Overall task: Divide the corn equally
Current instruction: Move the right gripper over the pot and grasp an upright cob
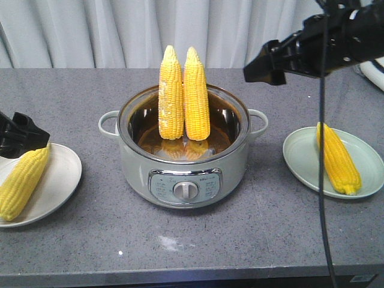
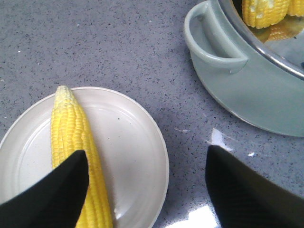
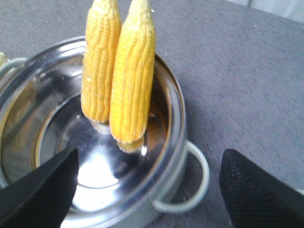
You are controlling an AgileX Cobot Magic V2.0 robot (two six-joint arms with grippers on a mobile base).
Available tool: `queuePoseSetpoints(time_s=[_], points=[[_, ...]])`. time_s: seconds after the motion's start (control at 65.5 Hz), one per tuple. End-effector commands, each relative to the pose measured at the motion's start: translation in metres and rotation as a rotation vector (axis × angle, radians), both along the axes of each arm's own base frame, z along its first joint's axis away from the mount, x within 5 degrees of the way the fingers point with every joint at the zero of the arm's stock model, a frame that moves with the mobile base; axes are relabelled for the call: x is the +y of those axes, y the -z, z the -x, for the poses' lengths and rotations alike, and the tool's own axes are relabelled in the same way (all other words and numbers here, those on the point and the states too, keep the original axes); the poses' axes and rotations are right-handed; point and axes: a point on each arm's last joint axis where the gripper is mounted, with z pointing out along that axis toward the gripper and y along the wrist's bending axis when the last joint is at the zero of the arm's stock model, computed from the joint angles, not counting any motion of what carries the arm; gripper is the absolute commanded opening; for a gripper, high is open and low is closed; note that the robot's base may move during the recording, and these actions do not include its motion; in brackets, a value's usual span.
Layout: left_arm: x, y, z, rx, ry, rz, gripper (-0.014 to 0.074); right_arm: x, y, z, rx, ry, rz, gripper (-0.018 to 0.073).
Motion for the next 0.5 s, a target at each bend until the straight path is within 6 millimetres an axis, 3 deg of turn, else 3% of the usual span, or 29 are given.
queuePoseSetpoints(time_s=[0.0, 0.489], points=[[-0.002, -0.016, 0.002, -0.094, -0.006, 0.030, 0.0507, 0.007, -0.021, -0.012, -0.107, -0.029, -0.072, 0.0577], [-0.002, -0.016, 0.002, -0.094, -0.006, 0.030, 0.0507, 0.037, 0.010, -0.093, -0.126, -0.211, -0.127, 0.0531]])
